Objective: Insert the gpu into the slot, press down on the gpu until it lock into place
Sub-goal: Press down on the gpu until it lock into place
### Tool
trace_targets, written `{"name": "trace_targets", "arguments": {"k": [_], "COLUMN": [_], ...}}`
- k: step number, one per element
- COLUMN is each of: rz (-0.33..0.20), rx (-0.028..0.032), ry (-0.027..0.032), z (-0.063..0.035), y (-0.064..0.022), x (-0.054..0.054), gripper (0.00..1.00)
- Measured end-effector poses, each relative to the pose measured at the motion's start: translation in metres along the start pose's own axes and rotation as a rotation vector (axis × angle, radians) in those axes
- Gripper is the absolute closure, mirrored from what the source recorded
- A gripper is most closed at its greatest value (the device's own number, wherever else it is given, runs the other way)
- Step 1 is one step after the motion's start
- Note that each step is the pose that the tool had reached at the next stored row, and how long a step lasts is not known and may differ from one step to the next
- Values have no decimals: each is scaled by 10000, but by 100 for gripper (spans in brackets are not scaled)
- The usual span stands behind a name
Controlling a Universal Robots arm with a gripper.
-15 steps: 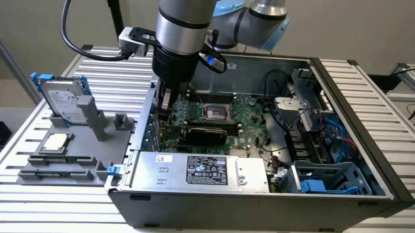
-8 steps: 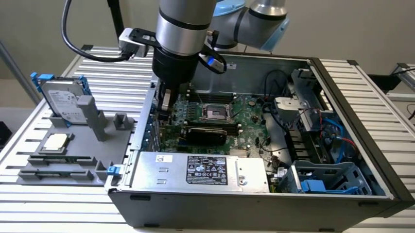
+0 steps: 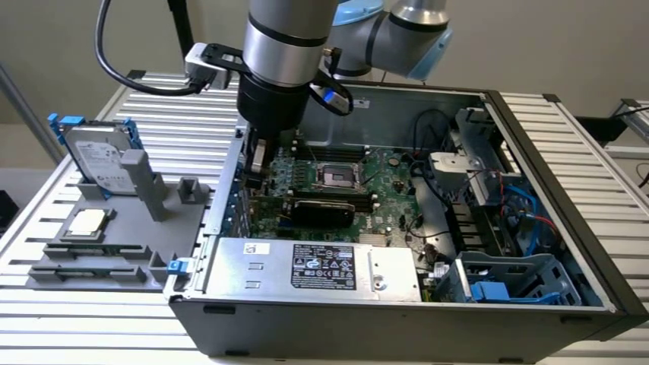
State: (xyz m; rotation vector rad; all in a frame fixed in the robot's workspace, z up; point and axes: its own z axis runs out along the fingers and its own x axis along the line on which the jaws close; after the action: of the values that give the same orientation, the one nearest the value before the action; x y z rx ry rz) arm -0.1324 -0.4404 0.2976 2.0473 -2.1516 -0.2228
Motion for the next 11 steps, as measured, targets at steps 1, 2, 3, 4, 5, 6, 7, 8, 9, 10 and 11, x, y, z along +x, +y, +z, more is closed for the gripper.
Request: {"name": "trace_targets", "arguments": {"k": [1,2,3,4,5,6,7,8,9,10,11], "rz": [2,5,8,13,18,23,34,50,64,80,97], "rx": [0,1,2,4,4,5,4,4,4,4,4], "ry": [7,17,30,46,61,74,85,94,98,99,100], "z": [0,1,2,2,2,2,2,2,2,2,2], "y": [0,1,1,2,3,3,4,5,6,6,7], "x": [0,0,0,0,0,1,1,1,1,0,0], "gripper": [87,87,87,87,87,87,87,87,87,87,87]}}
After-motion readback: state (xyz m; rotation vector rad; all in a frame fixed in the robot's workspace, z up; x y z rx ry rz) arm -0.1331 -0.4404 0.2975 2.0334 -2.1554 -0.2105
